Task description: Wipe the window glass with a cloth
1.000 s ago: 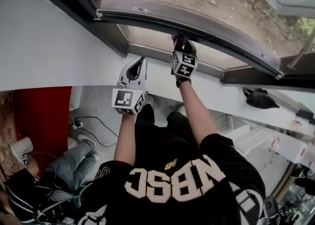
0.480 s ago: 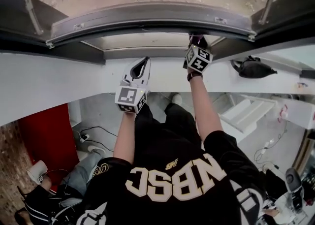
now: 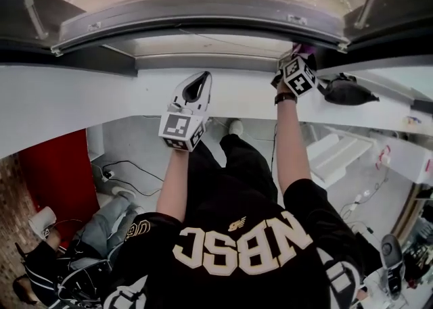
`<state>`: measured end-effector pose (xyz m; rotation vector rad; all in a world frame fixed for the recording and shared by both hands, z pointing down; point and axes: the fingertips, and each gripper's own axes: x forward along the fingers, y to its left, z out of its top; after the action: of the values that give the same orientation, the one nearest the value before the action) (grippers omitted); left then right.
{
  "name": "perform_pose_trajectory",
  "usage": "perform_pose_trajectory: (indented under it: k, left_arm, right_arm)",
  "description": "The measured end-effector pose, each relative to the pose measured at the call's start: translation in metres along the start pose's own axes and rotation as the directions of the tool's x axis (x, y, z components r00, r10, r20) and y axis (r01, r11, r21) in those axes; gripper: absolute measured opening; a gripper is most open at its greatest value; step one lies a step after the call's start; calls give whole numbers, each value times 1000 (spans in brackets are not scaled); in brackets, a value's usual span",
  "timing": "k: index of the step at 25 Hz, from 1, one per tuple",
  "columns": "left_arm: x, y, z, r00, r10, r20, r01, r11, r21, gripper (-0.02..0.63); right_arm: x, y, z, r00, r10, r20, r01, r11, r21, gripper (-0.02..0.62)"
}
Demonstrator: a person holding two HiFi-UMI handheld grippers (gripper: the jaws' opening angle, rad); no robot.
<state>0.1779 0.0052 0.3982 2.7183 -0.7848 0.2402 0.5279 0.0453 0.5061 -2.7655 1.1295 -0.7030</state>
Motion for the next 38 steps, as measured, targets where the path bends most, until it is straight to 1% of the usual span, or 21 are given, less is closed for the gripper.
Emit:
perform_pose_trajectory:
  k: [2,3,4,6,9,11,12,14,16,18,19,21,23,24,25,26,28,31,33,35,38]
  left_arm:
    - [-6,5,-1,1000,23,13,-23,999,-38,23]
    - [-9,9,-3,999,32,18,-31,999,-44,23]
    - [-14,15,-5,999,46,18,-45,998,-43,23]
    - [-29,36,-6,995,98,11,-97,995,-33,23]
    - [-55,75,6,985,170,23,-170,985,6,23]
    - [-76,104,11,978,203,50,-203,979,-5,23]
    - [-89,121,13,972,227,60,-226,974,-20,23]
    - [-114,155,14,954,291,72,-287,956,-57,23]
    - [-139,183,13,938,337,84,-329,940,-88,23]
    - [-163,207,9,927,364,91,-354,929,-109,23]
    - [-174,217,7,921,378,95,-367,923,-119,23]
    - [-196,237,3,904,415,99,-400,905,-144,23]
    - [-219,255,-2,884,457,95,-438,883,-172,23]
    - [-229,264,-4,876,472,94,-451,874,-181,23]
    - [-238,273,-5,871,483,94,-460,868,-188,23]
    - [-246,281,-6,867,489,96,-466,864,-193,23]
    - [-258,293,-6,864,494,99,-469,861,-196,23]
    - [-268,300,-8,861,500,93,-476,857,-196,23]
    - [-270,302,-11,862,499,88,-476,857,-199,23]
    - [-270,302,-12,868,490,84,-468,862,-193,23]
    - [-268,300,-12,881,467,78,-448,875,-182,23]
  right_arm:
    - [-8,13,-12,1000,27,-4,-27,1000,-12,87]
    - [-14,23,-22,999,49,-16,-49,999,-15,87]
    - [-22,37,-38,997,74,-37,-74,997,-16,87]
    - [-41,67,-82,986,123,-109,-126,992,-24,87]
    - [-63,127,-148,956,191,-222,-212,974,-77,87]
    - [-77,182,-181,924,260,-279,-301,947,-116,87]
    - [-84,213,-195,902,305,-306,-359,923,-139,87]
    - [-100,280,-220,841,405,-357,-489,853,-183,87]
    - [-121,347,-240,769,500,-399,-608,765,-213,87]
    - [-144,409,-260,697,574,-429,-700,673,-237,87]
    - [-154,437,-269,665,602,-442,-735,631,-246,87]
    - [-170,487,-285,608,642,-467,-788,560,-255,87]
    - [-181,532,-301,562,669,-487,-824,507,-255,87]
    - [-184,553,-307,549,678,-489,-833,491,-254,87]
    - [-184,572,-311,543,686,-484,-837,485,-253,87]
    - [-182,589,-313,545,691,-476,-837,487,-251,87]
    - [-174,618,-312,555,694,-459,-829,504,-240,87]
    - [-161,648,-309,569,693,-443,-819,524,-232,87]
    - [-152,660,-309,574,692,-437,-815,531,-230,87]
    - [-144,665,-307,579,691,-432,-811,541,-222,87]
    - [-133,655,-300,612,672,-417,-786,578,-220,87]
